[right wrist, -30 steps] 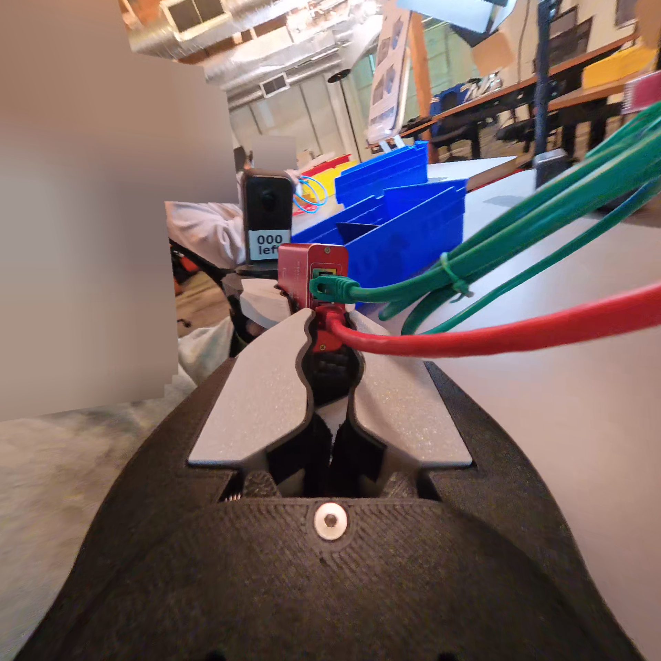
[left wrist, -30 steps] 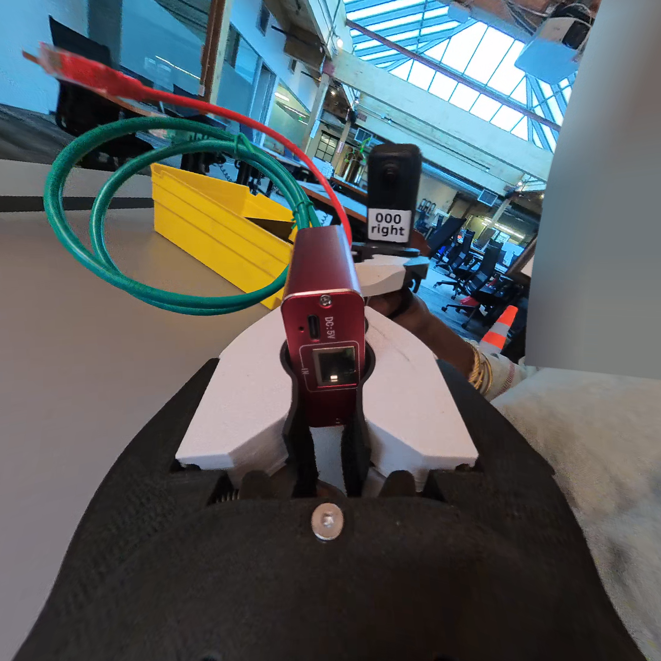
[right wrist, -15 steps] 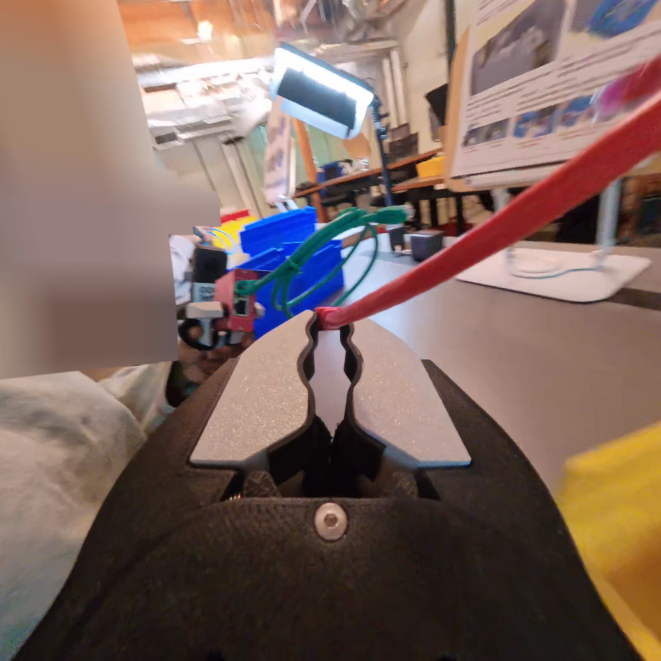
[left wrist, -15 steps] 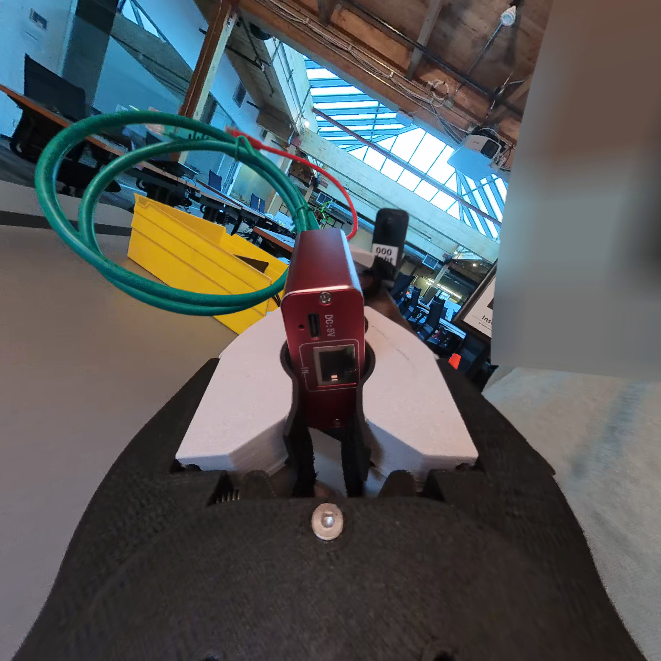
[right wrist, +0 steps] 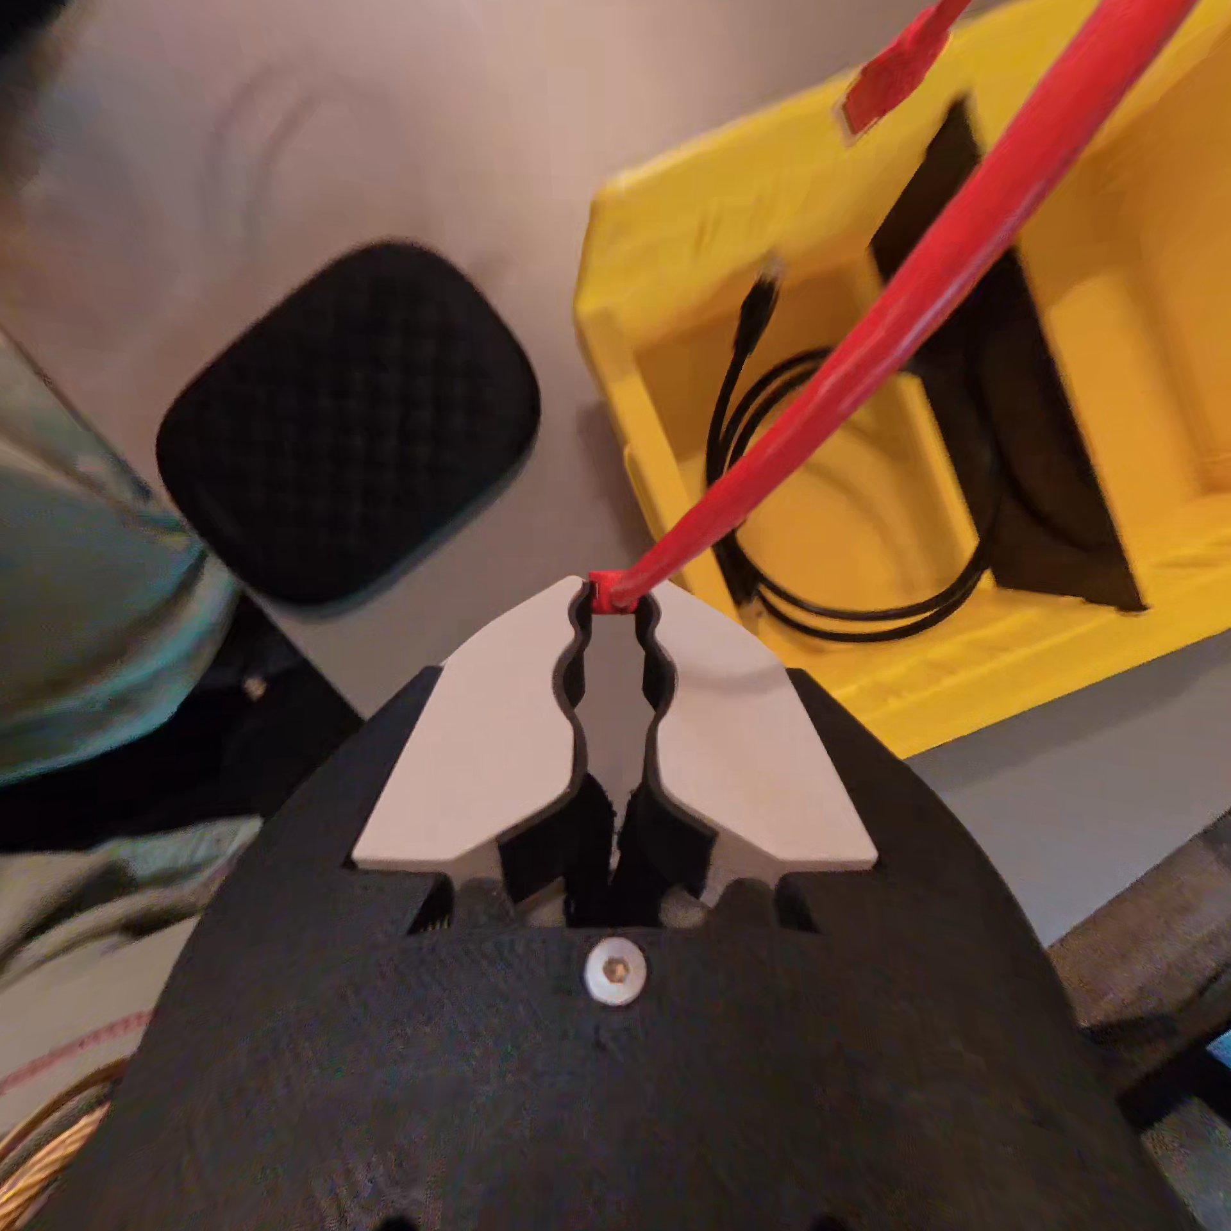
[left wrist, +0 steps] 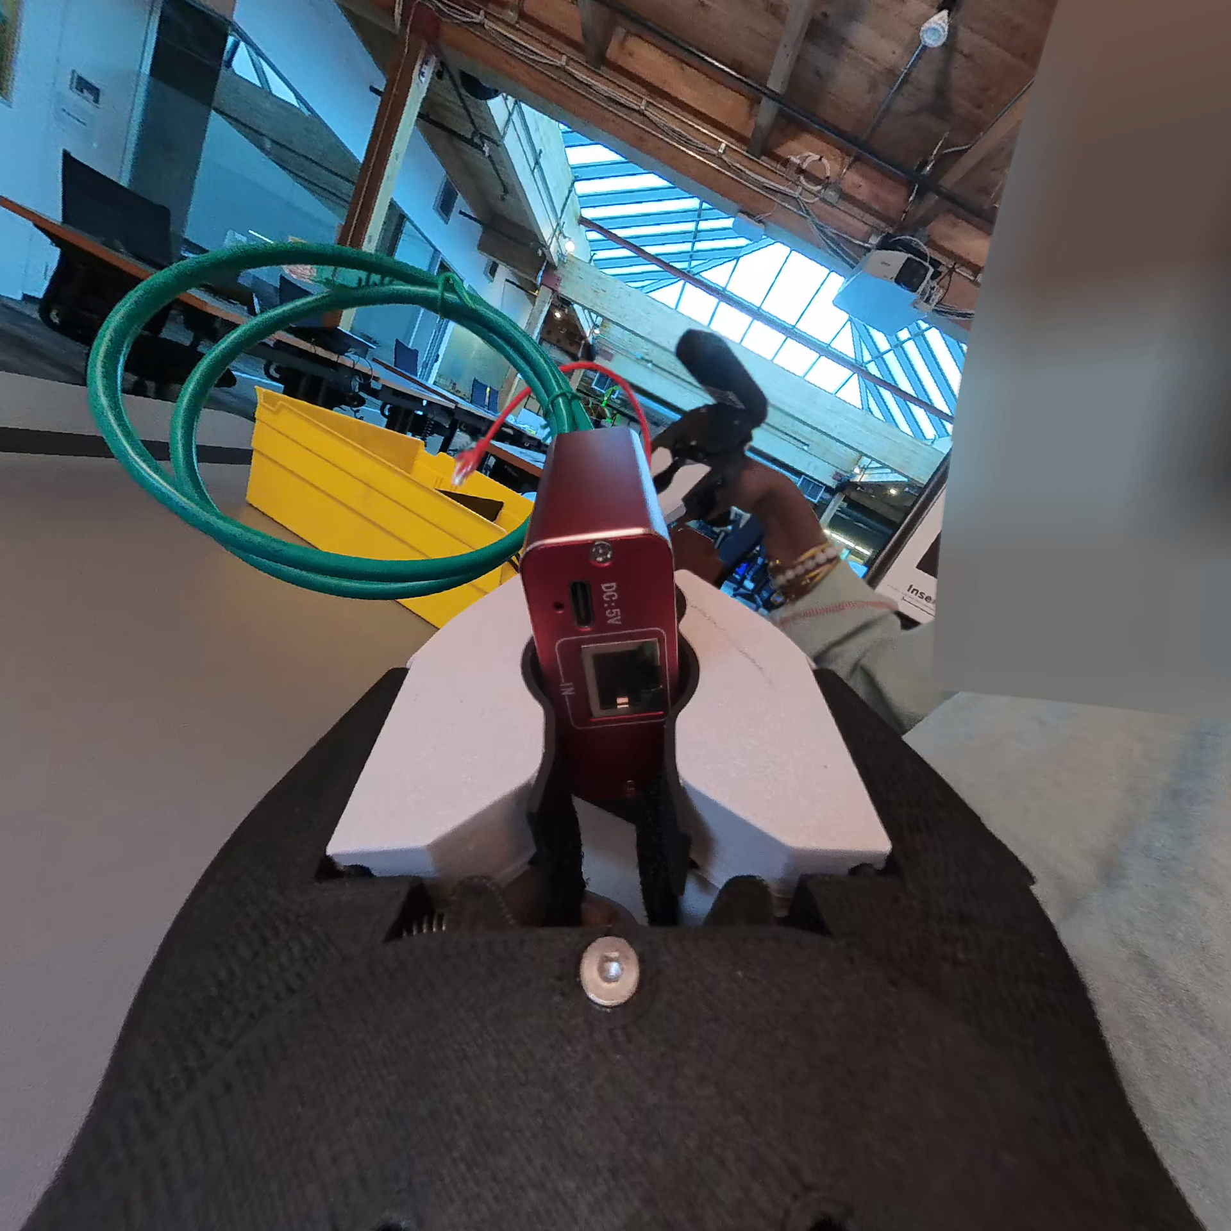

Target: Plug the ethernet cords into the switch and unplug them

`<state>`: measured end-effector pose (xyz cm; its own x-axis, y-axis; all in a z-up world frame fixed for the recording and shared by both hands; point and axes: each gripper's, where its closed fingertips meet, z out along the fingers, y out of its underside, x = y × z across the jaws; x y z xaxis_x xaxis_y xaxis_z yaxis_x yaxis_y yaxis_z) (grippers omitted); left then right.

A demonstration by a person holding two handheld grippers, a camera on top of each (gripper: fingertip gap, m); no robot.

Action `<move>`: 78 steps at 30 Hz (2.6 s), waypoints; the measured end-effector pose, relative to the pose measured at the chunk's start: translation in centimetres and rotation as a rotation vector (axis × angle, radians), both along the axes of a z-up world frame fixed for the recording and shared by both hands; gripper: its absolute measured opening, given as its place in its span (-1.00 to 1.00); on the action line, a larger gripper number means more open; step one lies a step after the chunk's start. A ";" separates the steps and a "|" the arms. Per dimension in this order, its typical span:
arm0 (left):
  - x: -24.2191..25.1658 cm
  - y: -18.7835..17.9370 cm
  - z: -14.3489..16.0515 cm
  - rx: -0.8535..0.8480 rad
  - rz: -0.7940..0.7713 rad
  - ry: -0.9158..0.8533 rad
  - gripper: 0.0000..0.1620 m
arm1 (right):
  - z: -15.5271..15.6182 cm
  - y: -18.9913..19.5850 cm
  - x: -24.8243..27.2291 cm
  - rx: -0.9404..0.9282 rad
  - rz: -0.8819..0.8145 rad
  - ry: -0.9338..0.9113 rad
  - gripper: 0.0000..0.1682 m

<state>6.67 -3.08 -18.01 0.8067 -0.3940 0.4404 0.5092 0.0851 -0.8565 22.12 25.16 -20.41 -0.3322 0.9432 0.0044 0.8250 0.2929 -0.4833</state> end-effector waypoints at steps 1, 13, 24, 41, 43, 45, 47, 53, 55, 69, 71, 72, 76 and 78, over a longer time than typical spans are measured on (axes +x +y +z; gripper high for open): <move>0.0 0.0 0.0 -0.001 0.000 0.005 -0.63 | -0.7 0.4 0.4 -0.025 0.020 -0.067 -0.85; -0.1 0.1 -0.2 -0.012 -0.003 0.002 -0.63 | -4.8 5.0 -0.6 -0.113 0.105 -0.460 -0.84; -0.1 0.4 -0.5 -0.030 -0.019 -0.007 -0.64 | -4.7 10.1 -2.9 0.087 -0.126 -0.290 -0.27; 0.1 0.6 -0.8 -0.045 -0.019 0.004 -0.64 | -7.4 13.8 -8.3 0.395 -0.221 -0.028 -0.80; 0.0 0.6 -0.9 -0.049 -0.011 0.000 -0.64 | -7.7 13.7 -8.1 0.404 -0.226 -0.048 -0.68; -0.2 0.6 -0.9 -0.047 0.000 -0.005 -0.63 | -6.2 13.5 -8.4 0.418 -0.268 0.021 -0.54; -0.4 0.6 -0.9 -0.044 0.006 -0.015 -0.64 | -3.6 11.6 -9.3 0.360 -0.316 0.168 -0.51; -1.0 0.6 -0.8 -0.036 0.032 -0.041 -0.64 | 5.0 -10.0 -12.5 -0.563 0.001 0.627 -0.59; -1.0 0.6 -0.7 -0.031 0.039 -0.030 -0.64 | 4.8 -16.4 -12.3 -0.773 0.109 0.602 -0.55; 0.0 0.4 -0.4 -0.001 0.005 0.007 -0.64 | 4.4 -27.4 -16.5 -1.266 0.170 0.681 -0.72; 0.2 0.3 -0.3 0.004 -0.006 0.012 -0.64 | 4.5 -27.4 -16.5 -1.264 0.183 0.696 -0.80; 0.4 0.3 -0.3 0.005 -0.011 0.018 -0.64 | 4.5 -27.3 -16.4 -1.261 0.193 0.707 -0.82; 0.6 0.4 -0.5 -0.004 -0.010 0.047 -0.64 | 4.5 -27.3 -16.3 -1.262 0.213 0.710 -0.82; 0.7 0.4 -0.6 -0.009 -0.013 0.047 -0.64 | 4.3 -27.4 -16.2 -1.235 0.229 0.712 -0.81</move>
